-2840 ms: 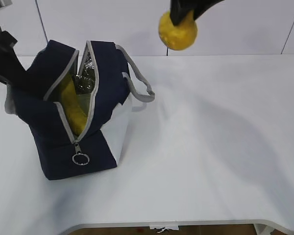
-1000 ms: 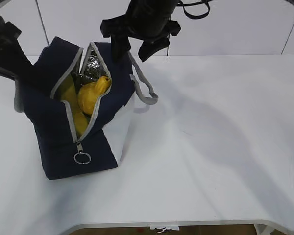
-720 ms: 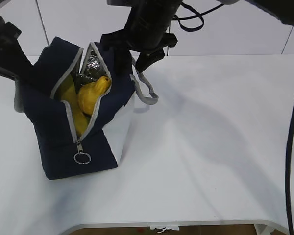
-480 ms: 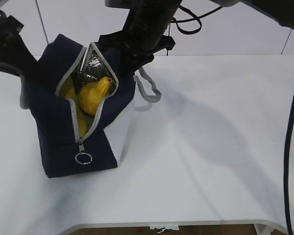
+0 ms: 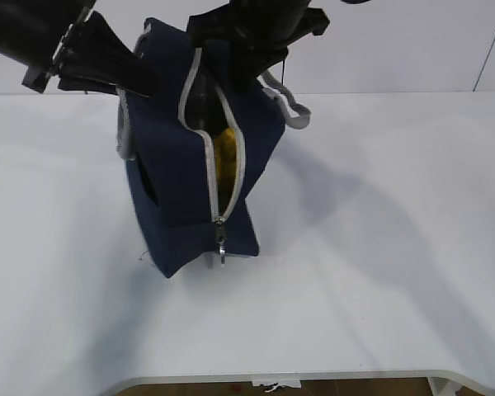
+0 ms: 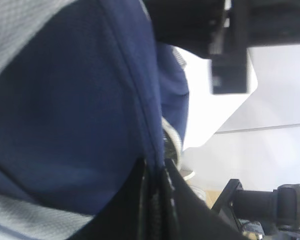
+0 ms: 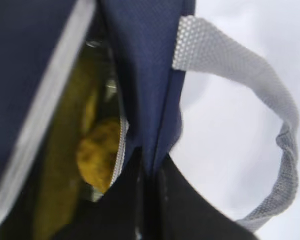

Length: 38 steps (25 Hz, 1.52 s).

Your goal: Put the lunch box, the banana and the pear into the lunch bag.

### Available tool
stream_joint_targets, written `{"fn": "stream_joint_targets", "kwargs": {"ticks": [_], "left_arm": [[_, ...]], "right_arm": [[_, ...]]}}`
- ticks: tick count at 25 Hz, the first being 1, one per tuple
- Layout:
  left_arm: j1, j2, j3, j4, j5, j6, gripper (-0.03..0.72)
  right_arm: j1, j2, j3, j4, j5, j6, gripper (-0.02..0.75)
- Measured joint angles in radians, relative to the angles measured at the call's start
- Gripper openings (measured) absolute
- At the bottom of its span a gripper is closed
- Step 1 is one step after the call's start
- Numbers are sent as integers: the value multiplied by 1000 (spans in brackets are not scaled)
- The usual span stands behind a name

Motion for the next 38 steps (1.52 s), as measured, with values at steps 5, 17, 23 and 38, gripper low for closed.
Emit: {"fn": "stream_joint_targets", "kwargs": {"ticks": [5,17,23,38], "left_arm": [[-46,0,0,-13,-112,2,6],[-132,118,0,-132,-210,31,6],[-134,135,0,-158,-223,36,86],[-101,56,0,-129,-105,40,364]], "right_arm": [[-4,-120,134,-101,5,23,3],[-23,-155,174,-142,8,45,3],[-23,-141,174,-153,8,51,31],[-23,-236,174,-177,-8,81,480]]}}
